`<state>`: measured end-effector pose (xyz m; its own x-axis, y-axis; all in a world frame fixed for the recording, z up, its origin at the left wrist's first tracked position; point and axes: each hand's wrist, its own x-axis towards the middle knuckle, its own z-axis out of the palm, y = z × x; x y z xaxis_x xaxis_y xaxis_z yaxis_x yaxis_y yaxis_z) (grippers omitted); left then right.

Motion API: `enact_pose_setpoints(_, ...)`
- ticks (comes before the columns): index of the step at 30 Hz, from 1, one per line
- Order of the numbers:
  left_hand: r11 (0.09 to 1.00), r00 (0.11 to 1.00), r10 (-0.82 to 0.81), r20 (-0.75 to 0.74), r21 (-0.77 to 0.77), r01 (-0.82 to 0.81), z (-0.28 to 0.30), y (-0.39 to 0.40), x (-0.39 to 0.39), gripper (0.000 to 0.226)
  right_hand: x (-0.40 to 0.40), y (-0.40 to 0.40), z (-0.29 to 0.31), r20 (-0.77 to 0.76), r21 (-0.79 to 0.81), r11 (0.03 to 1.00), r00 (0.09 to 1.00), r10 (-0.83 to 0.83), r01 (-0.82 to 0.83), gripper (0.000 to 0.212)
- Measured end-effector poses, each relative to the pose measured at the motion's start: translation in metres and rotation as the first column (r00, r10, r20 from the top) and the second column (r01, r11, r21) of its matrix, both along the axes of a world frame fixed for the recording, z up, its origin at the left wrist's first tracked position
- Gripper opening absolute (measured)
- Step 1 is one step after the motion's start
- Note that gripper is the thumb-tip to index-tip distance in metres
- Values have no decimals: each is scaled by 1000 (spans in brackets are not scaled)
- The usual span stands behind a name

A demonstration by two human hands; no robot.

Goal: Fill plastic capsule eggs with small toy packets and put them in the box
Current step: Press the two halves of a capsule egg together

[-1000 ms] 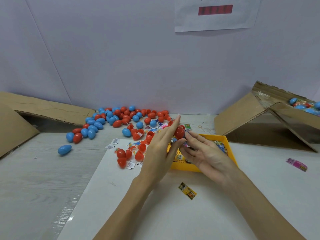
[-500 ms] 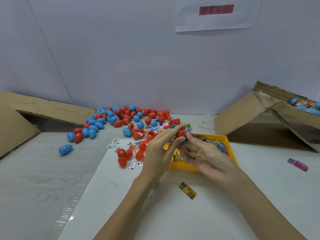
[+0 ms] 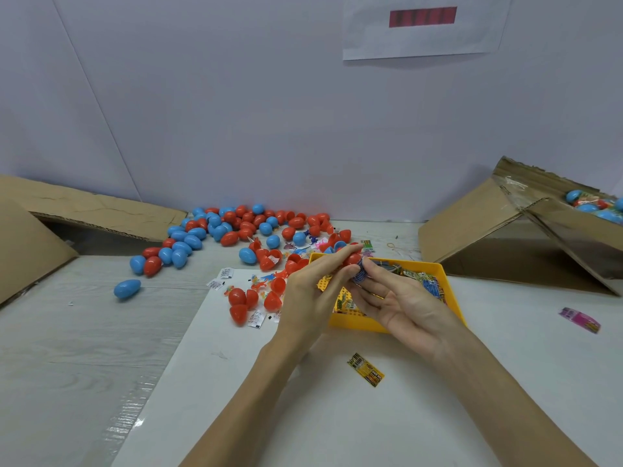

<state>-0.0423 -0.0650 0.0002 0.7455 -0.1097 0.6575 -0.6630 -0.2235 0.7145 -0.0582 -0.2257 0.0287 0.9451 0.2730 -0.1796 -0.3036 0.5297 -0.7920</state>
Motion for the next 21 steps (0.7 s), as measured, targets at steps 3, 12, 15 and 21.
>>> enact_pose_setpoints(3, 1000, 999, -26, -33, -11, 26, 0, 0, -2, 35, 1, 0, -2, -3, -6, 1000, 1000, -8, 8, 25)
enact_pose_setpoints(12, 996, 990, -30, -136, -84, 19, 1, -2, -6, 31, 1, 2, -5, 35, -41, 998, 998, -51, 53, 27)
enact_pose_setpoints(15, 996, 990, -7, -141, -94, -6, 1, -3, -7, 29, 0, 3, -5, 38, -42, 997, 997, -61, 62, 27)
enact_pose_setpoints(21, 992, 988, 4, -156, -124, -23, 0, -7, -10, 26, -2, 6, -6, 43, -59, 993, 994, -102, 105, 17)
